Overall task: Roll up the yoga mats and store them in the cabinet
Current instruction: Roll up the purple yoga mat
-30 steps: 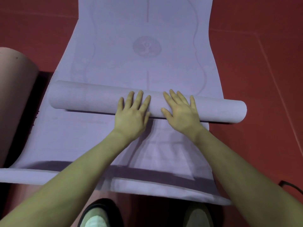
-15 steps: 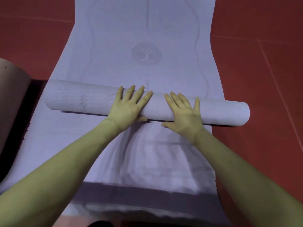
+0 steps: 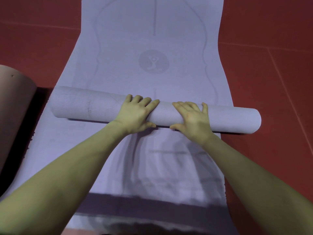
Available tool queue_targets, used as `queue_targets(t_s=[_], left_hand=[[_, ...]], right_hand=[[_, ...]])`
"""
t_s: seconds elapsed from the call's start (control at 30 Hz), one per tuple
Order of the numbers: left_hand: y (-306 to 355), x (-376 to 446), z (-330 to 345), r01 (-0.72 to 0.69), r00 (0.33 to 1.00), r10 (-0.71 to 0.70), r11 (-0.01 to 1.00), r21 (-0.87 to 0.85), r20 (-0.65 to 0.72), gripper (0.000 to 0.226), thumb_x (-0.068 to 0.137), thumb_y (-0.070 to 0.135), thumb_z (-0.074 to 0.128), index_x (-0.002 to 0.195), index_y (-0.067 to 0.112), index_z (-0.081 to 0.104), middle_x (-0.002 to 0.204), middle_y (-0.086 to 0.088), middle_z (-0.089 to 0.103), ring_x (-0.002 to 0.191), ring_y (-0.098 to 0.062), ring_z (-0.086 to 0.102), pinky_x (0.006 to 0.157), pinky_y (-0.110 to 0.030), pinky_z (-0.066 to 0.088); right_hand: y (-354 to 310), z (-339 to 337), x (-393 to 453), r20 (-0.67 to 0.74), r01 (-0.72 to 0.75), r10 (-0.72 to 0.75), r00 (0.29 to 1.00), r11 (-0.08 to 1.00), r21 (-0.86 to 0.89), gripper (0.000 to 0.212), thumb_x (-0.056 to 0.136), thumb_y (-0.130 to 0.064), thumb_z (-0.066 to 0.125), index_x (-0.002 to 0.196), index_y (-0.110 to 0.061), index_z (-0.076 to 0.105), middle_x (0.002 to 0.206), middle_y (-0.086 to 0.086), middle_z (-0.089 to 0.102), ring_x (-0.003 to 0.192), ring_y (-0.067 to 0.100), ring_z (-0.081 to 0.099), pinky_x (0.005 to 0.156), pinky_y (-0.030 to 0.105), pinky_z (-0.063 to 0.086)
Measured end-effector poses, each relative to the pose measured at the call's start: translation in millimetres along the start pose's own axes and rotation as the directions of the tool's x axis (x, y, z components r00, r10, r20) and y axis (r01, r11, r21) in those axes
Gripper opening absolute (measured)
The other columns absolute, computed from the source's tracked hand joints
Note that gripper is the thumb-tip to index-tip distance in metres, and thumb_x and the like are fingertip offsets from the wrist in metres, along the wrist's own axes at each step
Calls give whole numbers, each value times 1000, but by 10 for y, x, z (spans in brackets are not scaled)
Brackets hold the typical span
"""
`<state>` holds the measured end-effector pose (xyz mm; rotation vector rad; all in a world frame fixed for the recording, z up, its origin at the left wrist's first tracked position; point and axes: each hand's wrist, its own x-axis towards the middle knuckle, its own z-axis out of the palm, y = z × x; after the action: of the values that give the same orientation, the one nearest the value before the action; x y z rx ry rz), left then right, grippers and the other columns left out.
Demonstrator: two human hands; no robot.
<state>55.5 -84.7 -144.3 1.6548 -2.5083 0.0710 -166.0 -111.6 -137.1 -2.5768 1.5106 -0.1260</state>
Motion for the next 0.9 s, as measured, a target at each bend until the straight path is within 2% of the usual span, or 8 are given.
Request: queue_targets(t_s=[0.13,0.27,0.4,0.5,0.57,0.63,0.8,0.9], left_hand=[[170,-191,29,-41,997,38,999,-36,-67,81,63,63,73,123,10,59,101,-9,67,77,-33,61,67,-42,48],[387,-464,50,-69,994,66,997,-32,-88,79,76,68,42,128,8,54,103,-11,65,78,-33,60,68,-42,48],[557,-657,45,-95,990,95,995,4,-107,80,80,67,40,129,5,53,103,-13,65,77,-33,59,68,-43,48],[677,-794,10,-121,986,121,993,6,-116,79,82,67,38,129,4,52,101,-13,64,75,-34,58,66,-43,48],[766,-895,-3,-134,984,133,991,-2,-116,79,85,67,36,130,5,51,101,-13,64,75,-33,57,66,-43,47],[870,-996,-9,-142,984,140,990,-5,-113,77,86,66,34,133,6,46,102,-13,64,75,-33,57,67,-42,47],[1080,-1138,-43,-147,985,146,989,-3,-95,75,84,65,35,136,11,37,99,-14,64,73,-33,57,66,-42,47],[1141,-1203,-67,-168,983,165,985,-27,-79,76,86,67,32,137,11,37,97,-13,64,71,-33,56,64,-42,47]], right_hand=[[14,1,-286,-94,47,-49,994,999,-25,80,51,-40,89,122,-14,62,120,4,65,106,26,61,95,64,33],[-76,-6,-613,-54,29,-29,998,1000,-2,79,54,-41,87,125,-16,61,123,3,63,110,27,59,98,62,32],[-121,-18,-855,-74,44,-45,996,999,-10,83,43,-42,91,117,-15,66,113,4,68,100,27,65,90,65,39],[-134,-13,-1046,-110,56,-56,992,998,-2,84,37,-43,92,113,-15,68,109,3,69,95,25,66,89,61,42],[-129,10,-1191,-123,50,-46,991,998,35,83,38,-44,92,114,-18,67,110,-1,69,96,23,66,96,50,37],[-137,14,-1332,-115,11,-1,993,996,88,81,42,-45,91,116,-21,66,112,-4,68,100,21,64,98,42,26],[-137,-46,-1587,-45,-46,52,998,990,134,79,48,-47,87,121,-26,64,119,-7,65,109,18,58,102,39,21],[-132,-148,-1683,55,-62,54,997,986,152,80,56,-52,82,129,-32,57,127,-13,59,119,13,50,106,35,19]])
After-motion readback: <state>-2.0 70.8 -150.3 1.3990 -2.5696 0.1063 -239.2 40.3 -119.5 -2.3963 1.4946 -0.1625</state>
